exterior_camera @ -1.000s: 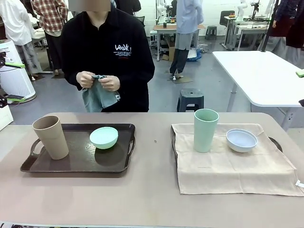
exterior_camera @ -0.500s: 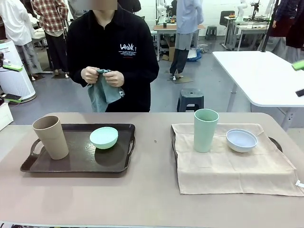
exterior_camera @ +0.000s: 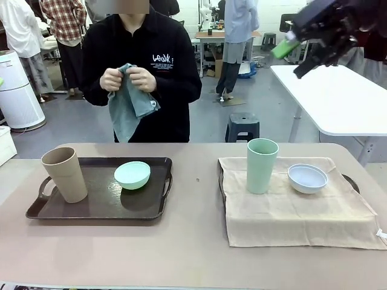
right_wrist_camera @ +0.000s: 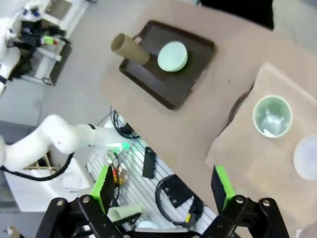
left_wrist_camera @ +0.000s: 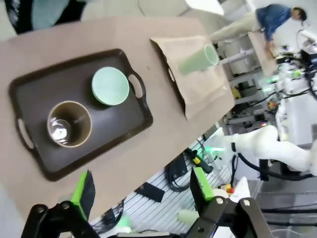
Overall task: Set up a tray with a mat and arrange the tableware.
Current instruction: Pick up the Picnic Bowl and Reusable plastic cup from the Handle tray in front of the human's position and hold them in the air.
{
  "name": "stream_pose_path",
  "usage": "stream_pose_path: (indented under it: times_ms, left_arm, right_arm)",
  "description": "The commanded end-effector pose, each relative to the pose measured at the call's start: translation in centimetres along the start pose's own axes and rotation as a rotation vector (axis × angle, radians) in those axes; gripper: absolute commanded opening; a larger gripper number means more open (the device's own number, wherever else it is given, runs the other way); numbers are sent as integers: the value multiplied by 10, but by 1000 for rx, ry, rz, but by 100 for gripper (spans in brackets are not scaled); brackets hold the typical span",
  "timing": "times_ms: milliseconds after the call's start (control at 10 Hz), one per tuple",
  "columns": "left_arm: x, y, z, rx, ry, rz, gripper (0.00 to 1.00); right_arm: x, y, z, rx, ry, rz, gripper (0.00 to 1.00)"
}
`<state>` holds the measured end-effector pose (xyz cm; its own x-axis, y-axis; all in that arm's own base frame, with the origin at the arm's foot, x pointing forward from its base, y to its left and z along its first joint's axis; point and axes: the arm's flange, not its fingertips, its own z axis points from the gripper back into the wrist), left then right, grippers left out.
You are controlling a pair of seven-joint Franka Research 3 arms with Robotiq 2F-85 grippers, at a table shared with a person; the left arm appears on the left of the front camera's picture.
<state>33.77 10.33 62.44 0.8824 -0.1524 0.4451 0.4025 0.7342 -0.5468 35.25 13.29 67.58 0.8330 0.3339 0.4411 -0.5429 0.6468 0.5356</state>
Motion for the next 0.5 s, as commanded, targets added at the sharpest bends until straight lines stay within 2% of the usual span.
stream_pose_path:
  times_ms: [0,100,200,300,400]
  left_arm:
    - [-4,24,-17,-133,-4,112,100]
    - [-4,24,-17,-133,-4,112,100]
    - [-3,10,-6,-38,4,33,100]
    - [15,35,-23,-55,68,-147,100]
    - [35,69,-42,-4,147,-321,100]
  right_arm:
    - [-24,-49,37,51,-50,-107,100]
    - [-24,-49,37,51,-50,-107,100]
    - [-6,-18,14,19,-23,-35,100]
    - [-6,-15,14,-20,2,-8,100]
    - [25,7,-15,-97,41,32,100]
